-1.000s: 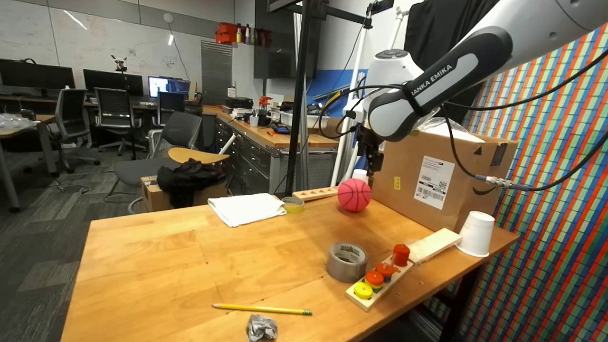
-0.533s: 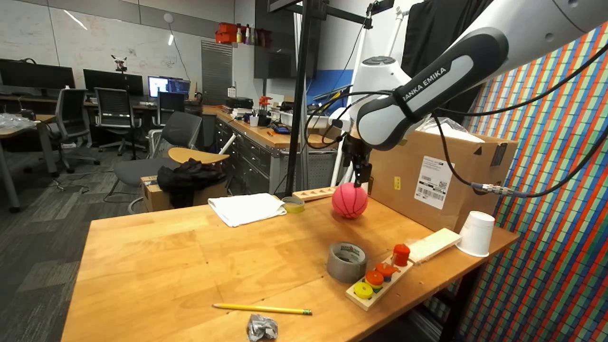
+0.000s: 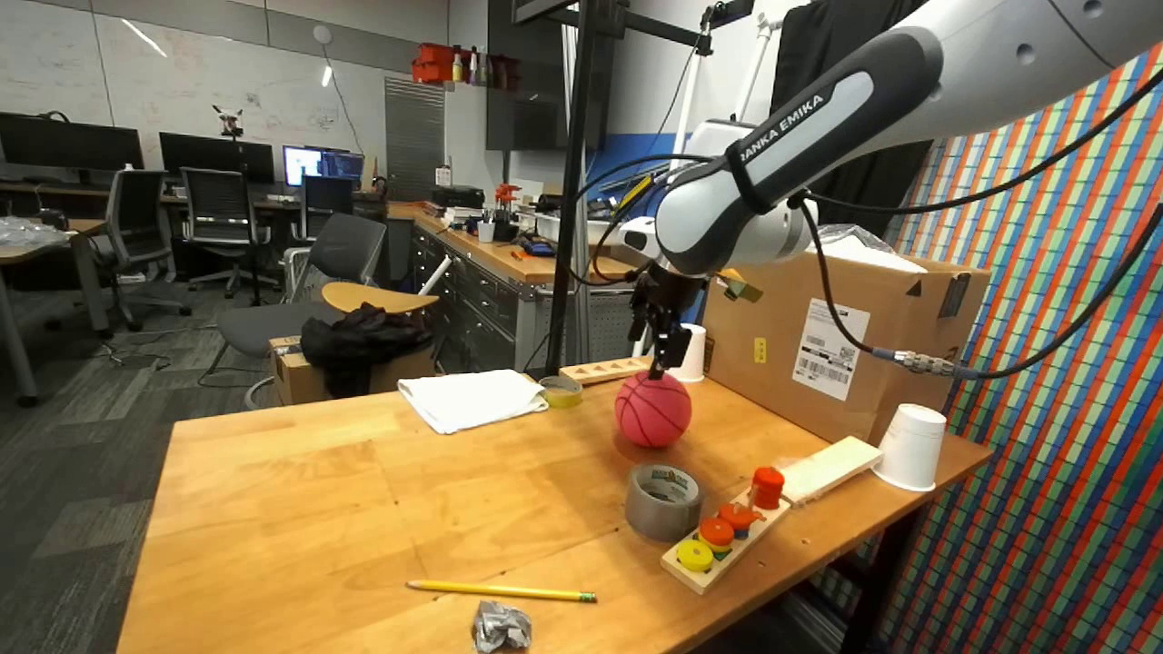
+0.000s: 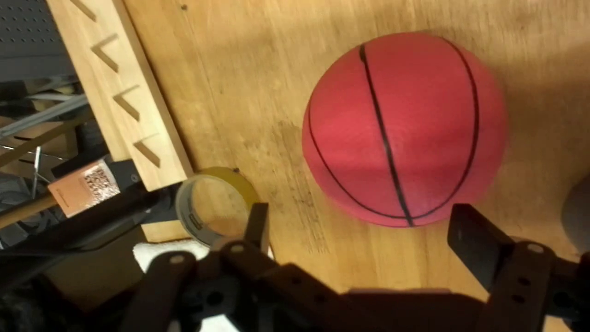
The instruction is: Push the ball on the table to the right.
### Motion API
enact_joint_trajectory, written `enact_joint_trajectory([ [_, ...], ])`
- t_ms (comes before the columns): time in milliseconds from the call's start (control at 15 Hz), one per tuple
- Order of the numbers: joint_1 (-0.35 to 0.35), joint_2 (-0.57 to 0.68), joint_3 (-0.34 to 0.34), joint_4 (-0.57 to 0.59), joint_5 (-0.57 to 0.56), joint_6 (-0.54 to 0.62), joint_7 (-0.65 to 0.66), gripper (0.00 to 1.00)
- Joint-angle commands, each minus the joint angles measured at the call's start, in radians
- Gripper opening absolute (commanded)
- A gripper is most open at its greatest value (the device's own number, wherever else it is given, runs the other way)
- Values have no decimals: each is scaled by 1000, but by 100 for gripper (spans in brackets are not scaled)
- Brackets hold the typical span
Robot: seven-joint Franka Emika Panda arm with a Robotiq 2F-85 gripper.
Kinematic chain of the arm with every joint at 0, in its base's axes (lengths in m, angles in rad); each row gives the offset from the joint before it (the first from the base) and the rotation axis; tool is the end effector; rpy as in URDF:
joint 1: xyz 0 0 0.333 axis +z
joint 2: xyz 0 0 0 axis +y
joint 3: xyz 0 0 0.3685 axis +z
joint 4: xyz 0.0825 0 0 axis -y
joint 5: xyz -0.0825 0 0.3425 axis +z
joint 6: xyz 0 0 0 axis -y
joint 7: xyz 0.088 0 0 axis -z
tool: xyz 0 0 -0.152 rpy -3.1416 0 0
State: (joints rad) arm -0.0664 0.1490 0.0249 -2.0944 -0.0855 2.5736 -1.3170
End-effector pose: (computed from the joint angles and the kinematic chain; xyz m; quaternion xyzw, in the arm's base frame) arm 0.5876 -0.0255 0.4211 0.7732 0.6119 0.1110 0.1241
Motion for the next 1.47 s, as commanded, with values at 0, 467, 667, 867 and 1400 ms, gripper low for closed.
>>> enact_joint_trajectory([
  [0, 8, -22, 39, 17, 134, -156, -59, 100],
  [467, 59, -19, 92, 39, 241, -219, -72, 100],
  [667, 65, 10, 96, 74, 260, -219, -84, 100],
  [867, 62, 51, 91, 112, 245, -221, -80, 100],
  [1400, 37, 206, 89, 283, 208, -259, -94, 100],
])
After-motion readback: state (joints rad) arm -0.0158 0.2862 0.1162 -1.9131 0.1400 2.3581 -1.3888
